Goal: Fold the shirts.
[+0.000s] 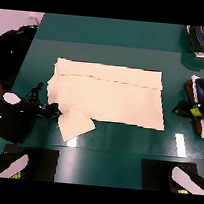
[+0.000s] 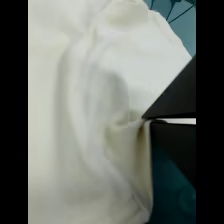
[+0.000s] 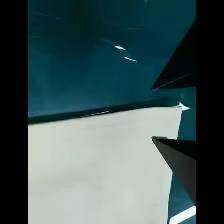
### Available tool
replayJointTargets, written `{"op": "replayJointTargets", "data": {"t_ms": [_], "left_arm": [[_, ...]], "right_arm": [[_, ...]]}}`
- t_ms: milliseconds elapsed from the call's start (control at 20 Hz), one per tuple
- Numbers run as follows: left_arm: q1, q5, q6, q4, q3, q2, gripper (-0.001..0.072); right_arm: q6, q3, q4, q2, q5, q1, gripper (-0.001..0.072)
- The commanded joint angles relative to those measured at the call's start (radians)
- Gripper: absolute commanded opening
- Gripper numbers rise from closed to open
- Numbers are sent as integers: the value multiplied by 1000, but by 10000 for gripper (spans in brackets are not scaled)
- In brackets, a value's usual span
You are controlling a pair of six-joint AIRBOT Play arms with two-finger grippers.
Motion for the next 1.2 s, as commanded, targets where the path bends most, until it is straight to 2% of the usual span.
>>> {"op": "replayJointTargets", "data": {"t_ms": [0, 150, 400, 450, 600, 650, 800, 900, 950, 1150], "left_arm": [[0, -42, 56, -28, 11, -2, 24], [0, -49, 71, -27, 11, -2, 24], [0, -59, 80, -27, 11, -1, 24], [0, -71, 85, -27, 11, 5, 24], [0, -119, 93, 16, 27, 34, 23], [0, -122, 67, 55, 31, 62, 22], [0, -200, -11, 160, 33, 171, 23], [0, -317, -47, 198, 28, 256, 22], [0, -378, -91, 211, 20, 319, 22], [0, -584, -222, 164, -10, 571, 23]], "right_arm": [[-23, -154, 57, -11, 13, -122, 495], [-113, -257, 237, -69, 19, -196, 482], [-124, -299, 264, -122, -16, -159, 438], [-124, -299, 260, -109, -32, -143, 358], [-124, -299, 252, -32, -100, -120, 59], [-124, -299, 252, 1, -113, -124, 13], [-125, -298, 244, 104, -85, -153, 12], [-125, -298, 158, 194, 19, -165, 12], [-125, -298, 107, 241, 73, -165, 12], [-118, -298, -38, 438, 232, -165, 11]]}}
